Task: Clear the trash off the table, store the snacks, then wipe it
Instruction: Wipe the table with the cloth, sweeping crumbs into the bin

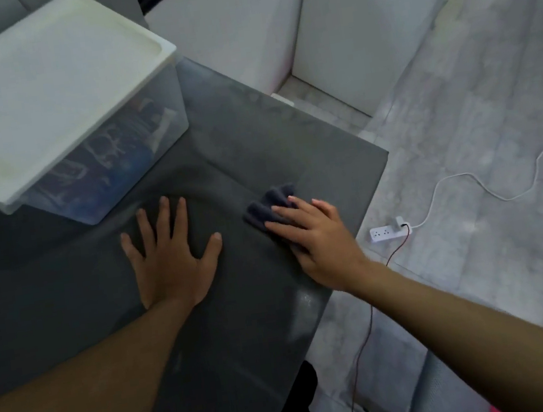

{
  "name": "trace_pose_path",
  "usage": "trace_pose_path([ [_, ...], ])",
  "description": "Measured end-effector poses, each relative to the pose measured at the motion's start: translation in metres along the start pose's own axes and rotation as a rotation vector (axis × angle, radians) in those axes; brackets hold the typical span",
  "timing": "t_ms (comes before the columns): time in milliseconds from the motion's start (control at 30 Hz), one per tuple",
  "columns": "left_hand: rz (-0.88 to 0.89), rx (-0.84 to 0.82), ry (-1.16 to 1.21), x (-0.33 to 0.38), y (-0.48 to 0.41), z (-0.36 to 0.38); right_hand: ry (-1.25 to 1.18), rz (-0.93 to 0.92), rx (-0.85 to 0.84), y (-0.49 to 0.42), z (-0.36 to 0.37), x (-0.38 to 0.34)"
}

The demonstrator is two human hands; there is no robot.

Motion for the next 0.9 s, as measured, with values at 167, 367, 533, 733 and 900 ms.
trace_pose_path([
  [167,-0.006,0.008,0.252,-0.014,0.006,-0.006,0.08,0.322,0.064,0.0,-0.008,0.018],
  [367,0.023,0.004,0.188,-0.047,0.027,-0.012,-0.02,0.21,0.1,0.016,0.027,-0.075],
  [533,-0.09,-0.004,0.013,-0.117,0.065,-0.019,0.01,-0.071,0.009,0.006,0.028,-0.082],
  [733,-0.184,-0.012,-0.021,-0.195,0.1,-0.028,-0.061,0.659,0.19,-0.051,0.029,-0.073],
  [900,-0.14,0.012,-0.062,-0.204,0.105,-0.029,-0.001,-0.093,-0.059,-0.052,0.073,-0.18],
])
Point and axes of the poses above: each hand's wrist, its own y-axis away from the middle knuckle, its own z-axis out of the palm, x = y × z, the point moved 6 cm from there along -y, towards the middle knuckle, and after that the axes turned 2 degrees about z, right-handed, at the moved point
